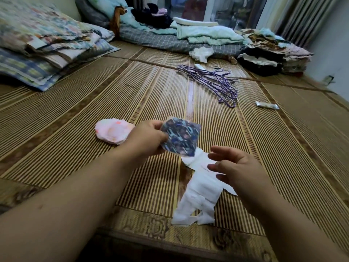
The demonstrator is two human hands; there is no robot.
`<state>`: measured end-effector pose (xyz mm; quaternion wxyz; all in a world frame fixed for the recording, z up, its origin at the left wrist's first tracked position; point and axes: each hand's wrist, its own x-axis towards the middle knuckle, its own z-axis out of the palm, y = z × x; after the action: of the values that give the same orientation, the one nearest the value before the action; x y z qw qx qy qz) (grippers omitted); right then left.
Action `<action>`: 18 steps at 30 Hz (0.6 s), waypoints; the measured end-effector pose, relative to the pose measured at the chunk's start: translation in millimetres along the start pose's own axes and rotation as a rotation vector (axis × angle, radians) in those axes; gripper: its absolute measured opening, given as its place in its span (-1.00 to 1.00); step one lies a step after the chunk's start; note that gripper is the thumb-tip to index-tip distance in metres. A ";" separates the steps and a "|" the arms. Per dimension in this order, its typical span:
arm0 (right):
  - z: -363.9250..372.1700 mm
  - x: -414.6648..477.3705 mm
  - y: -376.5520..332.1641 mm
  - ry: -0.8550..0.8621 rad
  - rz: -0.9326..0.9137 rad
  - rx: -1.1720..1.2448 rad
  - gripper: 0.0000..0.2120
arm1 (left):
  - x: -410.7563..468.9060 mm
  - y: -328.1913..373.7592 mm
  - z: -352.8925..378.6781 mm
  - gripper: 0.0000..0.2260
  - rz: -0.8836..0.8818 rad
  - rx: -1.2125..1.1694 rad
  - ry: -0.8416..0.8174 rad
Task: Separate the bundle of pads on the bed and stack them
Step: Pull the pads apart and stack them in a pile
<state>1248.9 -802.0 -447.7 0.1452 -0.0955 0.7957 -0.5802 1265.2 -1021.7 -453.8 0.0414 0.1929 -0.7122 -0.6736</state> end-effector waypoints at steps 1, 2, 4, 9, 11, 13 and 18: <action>-2.0 0.1 2.2 0.019 0.016 0.008 -0.68 | 7.2 0.8 -15.5 -0.81 -0.010 -0.011 0.087; -4.6 0.2 4.5 0.032 0.035 0.011 -0.70 | 14.2 0.1 -31.4 -0.81 -0.018 -0.005 0.174; -9.7 -0.1 9.2 0.044 0.070 0.015 -0.73 | 25.2 -6.4 -63.5 -0.81 -0.047 0.009 0.335; -20.6 -1.4 19.0 0.067 0.121 -0.008 -0.80 | 45.9 -42.5 -113.6 -0.74 -0.154 0.080 0.535; -24.4 -1.9 21.7 0.079 0.128 -0.022 -0.80 | 50.5 -50.0 -116.9 -0.71 -0.152 0.111 0.581; -28.0 -2.6 23.7 0.084 0.132 -0.028 -0.81 | 53.1 -52.0 -117.0 -0.72 -0.104 0.163 0.651; -35.7 -3.6 28.2 0.084 0.151 -0.054 -0.83 | 53.0 -49.5 -112.0 -0.68 -0.020 0.384 0.764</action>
<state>1240.5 -760.2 -464.0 0.1525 -0.0146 0.8214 -0.5493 1262.8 -1145.8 -502.8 0.2590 0.4397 -0.7563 -0.4094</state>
